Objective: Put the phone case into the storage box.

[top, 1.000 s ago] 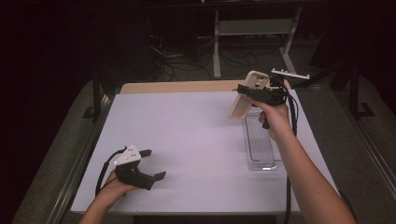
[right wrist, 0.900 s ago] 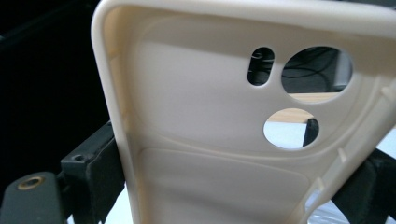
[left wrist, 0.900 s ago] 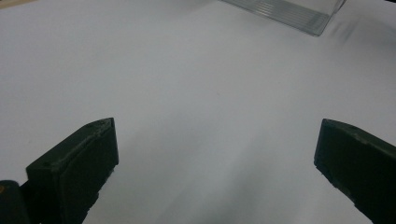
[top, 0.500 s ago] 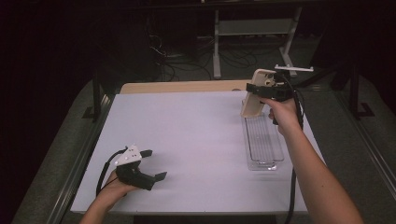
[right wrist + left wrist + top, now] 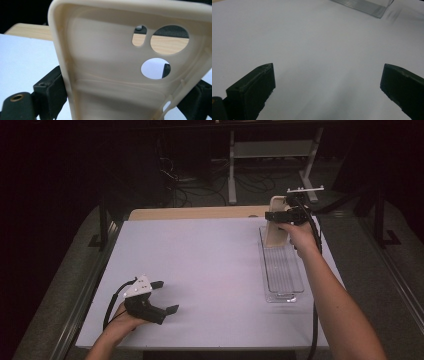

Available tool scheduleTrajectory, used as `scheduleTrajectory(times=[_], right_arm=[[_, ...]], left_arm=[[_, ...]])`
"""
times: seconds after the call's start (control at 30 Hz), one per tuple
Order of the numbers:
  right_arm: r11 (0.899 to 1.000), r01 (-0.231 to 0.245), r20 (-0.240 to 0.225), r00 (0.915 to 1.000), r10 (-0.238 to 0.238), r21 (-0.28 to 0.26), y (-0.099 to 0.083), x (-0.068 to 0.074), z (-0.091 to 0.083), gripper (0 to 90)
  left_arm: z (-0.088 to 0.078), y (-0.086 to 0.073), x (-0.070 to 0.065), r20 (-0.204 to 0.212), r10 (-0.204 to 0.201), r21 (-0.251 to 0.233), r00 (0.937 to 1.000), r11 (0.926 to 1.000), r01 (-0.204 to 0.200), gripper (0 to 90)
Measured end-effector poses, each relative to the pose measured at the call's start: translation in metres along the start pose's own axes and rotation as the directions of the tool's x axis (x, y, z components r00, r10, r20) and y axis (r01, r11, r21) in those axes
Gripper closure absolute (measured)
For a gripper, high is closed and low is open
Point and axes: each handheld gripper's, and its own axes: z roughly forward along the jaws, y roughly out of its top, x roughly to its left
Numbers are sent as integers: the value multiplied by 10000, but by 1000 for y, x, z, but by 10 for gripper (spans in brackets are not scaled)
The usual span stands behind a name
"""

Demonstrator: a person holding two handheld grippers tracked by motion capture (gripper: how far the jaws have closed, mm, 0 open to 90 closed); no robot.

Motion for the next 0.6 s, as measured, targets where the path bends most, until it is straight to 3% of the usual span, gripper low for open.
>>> scheduleTrajectory(times=[0.27, 0.6], right_arm=[[9977, 25, 752, 9971, -76, 670, -1, -2, 26, 100], [9917, -160, 1189, 9929, 7, 1274, -6, -6, 50, 99]], left_arm=[[-1, 0, 0, -35, 11, 63, 10000, 10000, -10, 0], [0, -1, 0, -26, -41, 49, 10000, 10000, 42, 0]])
